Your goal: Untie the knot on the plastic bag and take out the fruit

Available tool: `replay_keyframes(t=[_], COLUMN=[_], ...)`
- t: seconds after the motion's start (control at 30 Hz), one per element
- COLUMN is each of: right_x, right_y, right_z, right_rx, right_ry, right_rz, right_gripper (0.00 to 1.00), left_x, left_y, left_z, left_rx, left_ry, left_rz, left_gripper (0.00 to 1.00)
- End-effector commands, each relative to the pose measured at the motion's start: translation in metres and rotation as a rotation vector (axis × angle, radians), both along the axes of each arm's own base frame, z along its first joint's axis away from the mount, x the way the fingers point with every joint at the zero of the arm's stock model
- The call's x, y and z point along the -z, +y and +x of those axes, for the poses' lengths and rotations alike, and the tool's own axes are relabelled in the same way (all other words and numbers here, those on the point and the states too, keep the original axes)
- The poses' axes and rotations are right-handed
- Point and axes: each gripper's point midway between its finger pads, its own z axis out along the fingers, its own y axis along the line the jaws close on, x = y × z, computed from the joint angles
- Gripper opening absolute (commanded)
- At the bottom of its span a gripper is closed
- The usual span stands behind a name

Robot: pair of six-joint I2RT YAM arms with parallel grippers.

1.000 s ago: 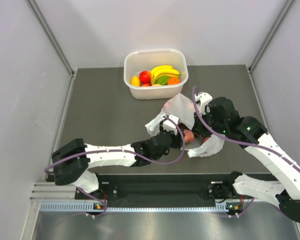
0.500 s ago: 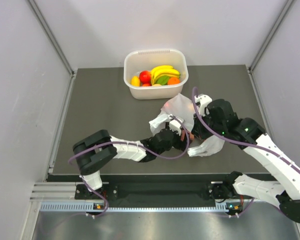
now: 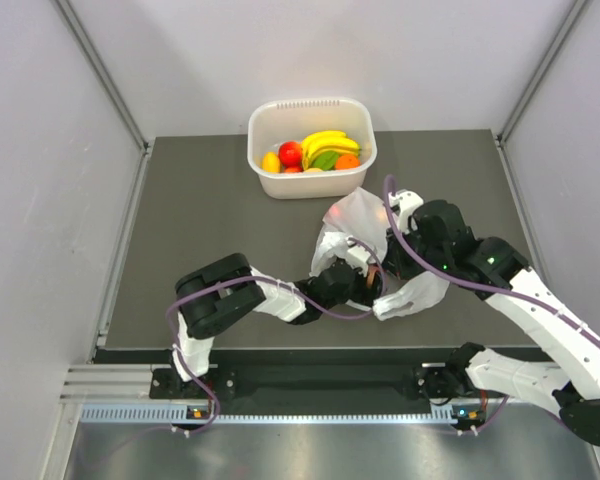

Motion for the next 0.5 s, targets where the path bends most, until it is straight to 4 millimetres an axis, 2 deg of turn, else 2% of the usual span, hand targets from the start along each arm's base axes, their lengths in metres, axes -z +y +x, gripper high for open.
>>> replay_keyframes(t=[0.0,0.03,0.07,0.13,0.2,0.27,0.3,0.47], right_x=[-0.012,-0.012,-0.012,-0.011,-0.011,-0.011,-0.01,-0.006], right_y=[0.008,0.009,0.008,0.007,0.007,0.006,0.006,0.004], right_z=[0.0,0.0,-0.001,0.0,0.001,0.002,0.003,0.007], right_rx=[-0.014,-0.01,-0.01,-0.005,0.002,0.008,0.012,0.033], right_ry=[-0.036,-0.036,-0.037,-0.04,-0.043,-0.049,-0.049,-0.052], right_rz=[0.052,0.054,0.055,0.052,0.053,0.053,0.049,0.038], right_gripper=[0.0,0.0,0.0,0.0,0.0,0.0,0.0,0.0], left_x=[-0.017,-0.019,-0.02,-0.027,-0.033,-0.042,-0.045,-0.062], left_y=[-0.01,-0.01,-0.009,-0.008,-0.007,-0.003,0.0,0.021], left_z=[0.015,0.015,0.014,0.011,0.008,0.003,0.001,-0.029], left_rx=[-0.021,-0.017,-0.011,0.003,0.015,0.023,0.02,0.067], left_ry=[-0.048,-0.051,-0.051,-0.055,-0.06,-0.062,-0.062,-0.028], left_rz=[-0.068,-0.078,-0.082,-0.097,-0.11,-0.125,-0.13,-0.157], left_gripper=[0.83,0.8,0.69,0.55,0.26,0.03,0.0,0.0])
